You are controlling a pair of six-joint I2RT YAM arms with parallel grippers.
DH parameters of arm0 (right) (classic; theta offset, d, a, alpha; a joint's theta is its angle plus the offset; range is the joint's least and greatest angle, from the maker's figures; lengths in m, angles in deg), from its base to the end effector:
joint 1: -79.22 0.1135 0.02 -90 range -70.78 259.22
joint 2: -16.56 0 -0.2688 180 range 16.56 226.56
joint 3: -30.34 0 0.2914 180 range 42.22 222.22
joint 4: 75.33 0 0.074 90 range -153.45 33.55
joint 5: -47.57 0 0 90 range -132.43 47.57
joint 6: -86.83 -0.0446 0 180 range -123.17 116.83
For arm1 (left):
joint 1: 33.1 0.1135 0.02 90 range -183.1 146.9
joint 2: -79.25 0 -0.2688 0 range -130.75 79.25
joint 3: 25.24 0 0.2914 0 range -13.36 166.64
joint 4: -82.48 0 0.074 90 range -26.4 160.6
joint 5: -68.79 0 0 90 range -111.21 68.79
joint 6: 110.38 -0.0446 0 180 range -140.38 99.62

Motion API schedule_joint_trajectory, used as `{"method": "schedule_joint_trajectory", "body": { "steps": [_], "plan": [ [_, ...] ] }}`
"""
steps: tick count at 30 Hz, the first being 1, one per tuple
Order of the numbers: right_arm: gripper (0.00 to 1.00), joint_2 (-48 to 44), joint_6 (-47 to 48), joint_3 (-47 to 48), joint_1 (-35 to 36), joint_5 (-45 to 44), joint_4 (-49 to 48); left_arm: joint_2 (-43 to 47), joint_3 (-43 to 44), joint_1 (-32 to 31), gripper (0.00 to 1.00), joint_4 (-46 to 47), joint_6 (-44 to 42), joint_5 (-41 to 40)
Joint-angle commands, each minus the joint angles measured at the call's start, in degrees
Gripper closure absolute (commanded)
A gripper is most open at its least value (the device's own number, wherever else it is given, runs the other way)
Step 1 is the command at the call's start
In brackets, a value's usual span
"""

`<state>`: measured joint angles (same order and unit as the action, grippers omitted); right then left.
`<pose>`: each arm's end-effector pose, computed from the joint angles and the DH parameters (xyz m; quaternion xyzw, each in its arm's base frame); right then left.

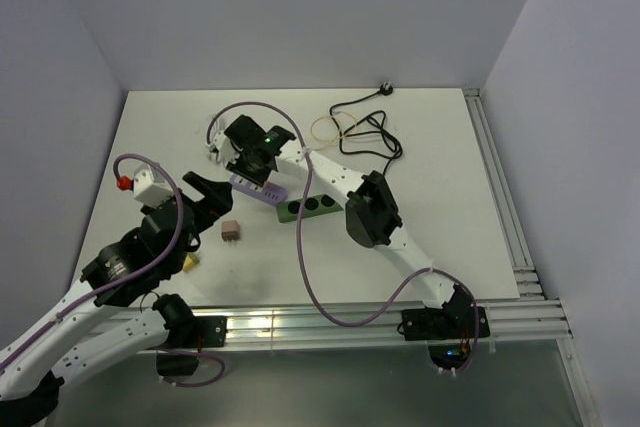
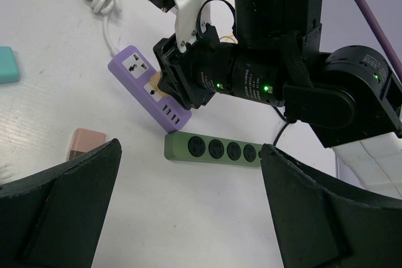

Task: Insert the plug

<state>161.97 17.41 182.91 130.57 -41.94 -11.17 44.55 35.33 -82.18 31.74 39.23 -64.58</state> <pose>0.3713 0.4649 0.2030 -0.5641 0.7753 0.0793 0.2727 0.1265 -0.0991 0.3489 -0.2699 0.7616 -0.2249 0.5446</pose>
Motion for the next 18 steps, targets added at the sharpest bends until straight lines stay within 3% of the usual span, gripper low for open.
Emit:
{"method": "schedule_joint_trajectory", "body": {
  "steps": [1,8,18],
  "plan": [
    [1.00,3.8,-2.8,-3.9,0.2,1.9,11.5,0.7,-0.7,0.1,0.02,1.2,-1.2,-0.5],
    [1.00,-1.7,-3.9,-13.9,-0.1,5.9,13.4,-0.7,-0.6,0.1,0.02,1.7,-1.6,-0.1],
    [1.00,2.3,-5.6,-11.7,-0.7,6.2,14.7,-1.7,-0.5,0.2,0.02,0.2,-0.3,0.2]
  ]
}}
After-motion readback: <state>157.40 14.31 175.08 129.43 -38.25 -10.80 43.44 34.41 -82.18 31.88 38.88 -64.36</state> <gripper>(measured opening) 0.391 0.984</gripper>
